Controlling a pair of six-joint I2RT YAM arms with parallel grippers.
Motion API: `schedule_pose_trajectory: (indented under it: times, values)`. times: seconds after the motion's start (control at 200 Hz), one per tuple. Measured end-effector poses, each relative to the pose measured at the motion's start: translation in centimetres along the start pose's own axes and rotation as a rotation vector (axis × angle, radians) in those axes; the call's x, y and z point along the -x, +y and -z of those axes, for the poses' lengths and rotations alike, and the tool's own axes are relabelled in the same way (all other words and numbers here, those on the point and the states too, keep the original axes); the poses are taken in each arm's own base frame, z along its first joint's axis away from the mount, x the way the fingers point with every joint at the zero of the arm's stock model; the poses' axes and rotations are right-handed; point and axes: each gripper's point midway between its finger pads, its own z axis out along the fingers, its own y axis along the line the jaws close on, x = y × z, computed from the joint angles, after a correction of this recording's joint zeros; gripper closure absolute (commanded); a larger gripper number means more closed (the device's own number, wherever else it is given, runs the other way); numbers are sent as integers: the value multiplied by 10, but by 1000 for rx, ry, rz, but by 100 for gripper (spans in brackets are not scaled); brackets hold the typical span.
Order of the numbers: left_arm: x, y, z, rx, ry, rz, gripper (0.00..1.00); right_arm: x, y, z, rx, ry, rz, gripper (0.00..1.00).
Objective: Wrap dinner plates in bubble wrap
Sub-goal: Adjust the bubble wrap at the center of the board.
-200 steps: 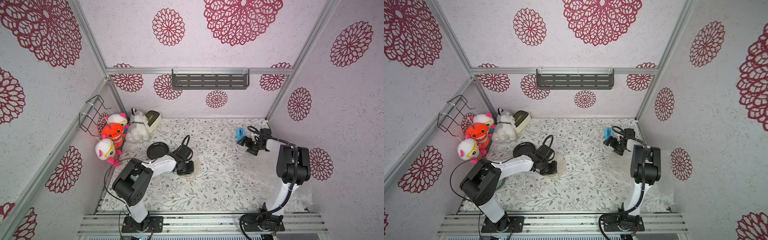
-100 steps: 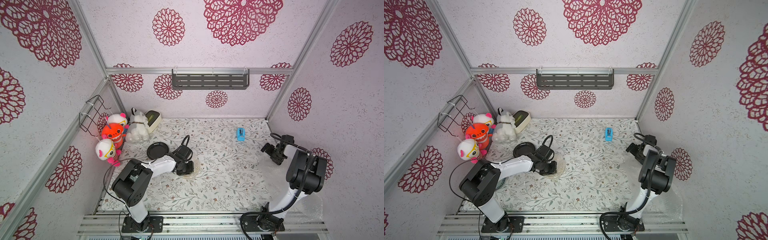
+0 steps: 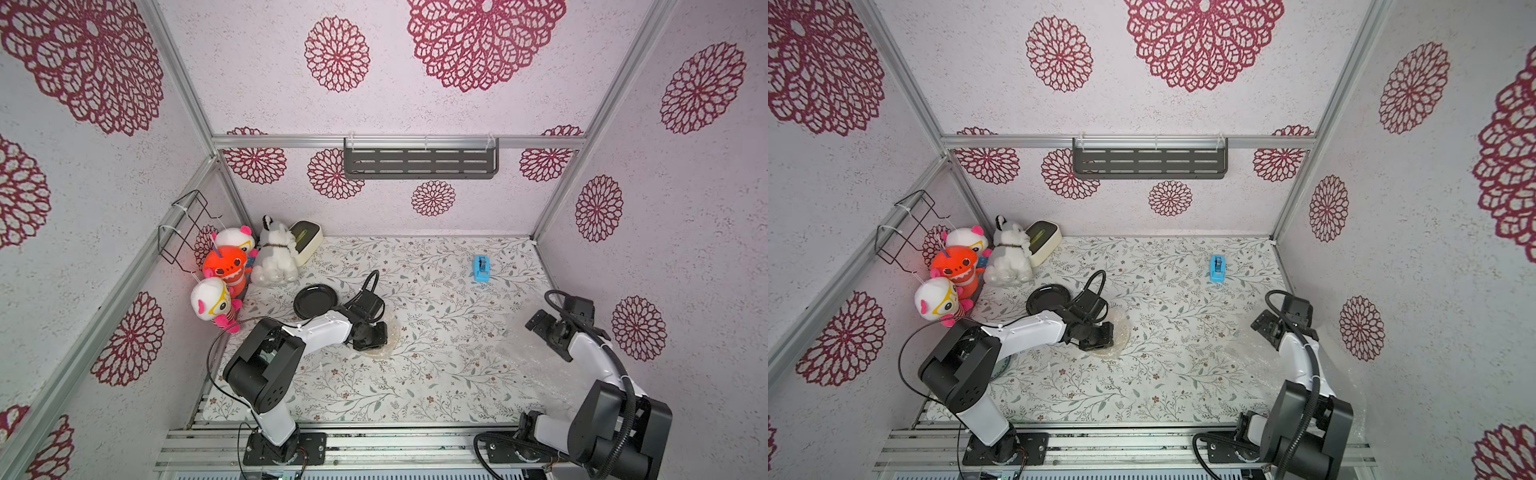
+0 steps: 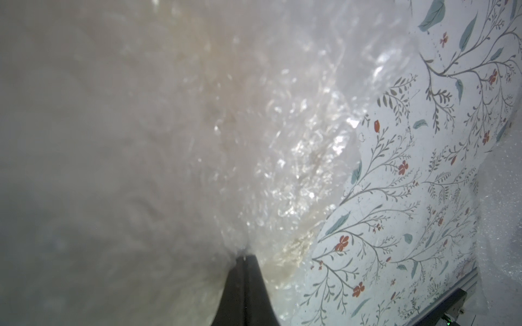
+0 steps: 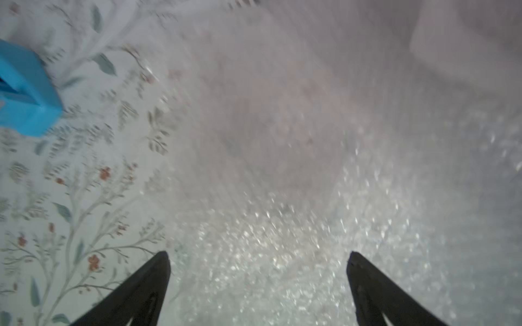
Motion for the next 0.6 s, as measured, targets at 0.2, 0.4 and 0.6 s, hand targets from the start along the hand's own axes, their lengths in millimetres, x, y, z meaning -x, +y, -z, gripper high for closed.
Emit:
schedule_pose_trajectory:
  times: [0.2,0.4,0.6]
  values:
    - [0,0,0,-4,3,4,100,-30,-2,-28,3,114,-42,2]
    - [0,1,0,-3,4,6,100,40,36,-65,49,30,-68,3]
    - [0,1,0,-2,4,12,100,138,85,-115,70,-82,-71,4]
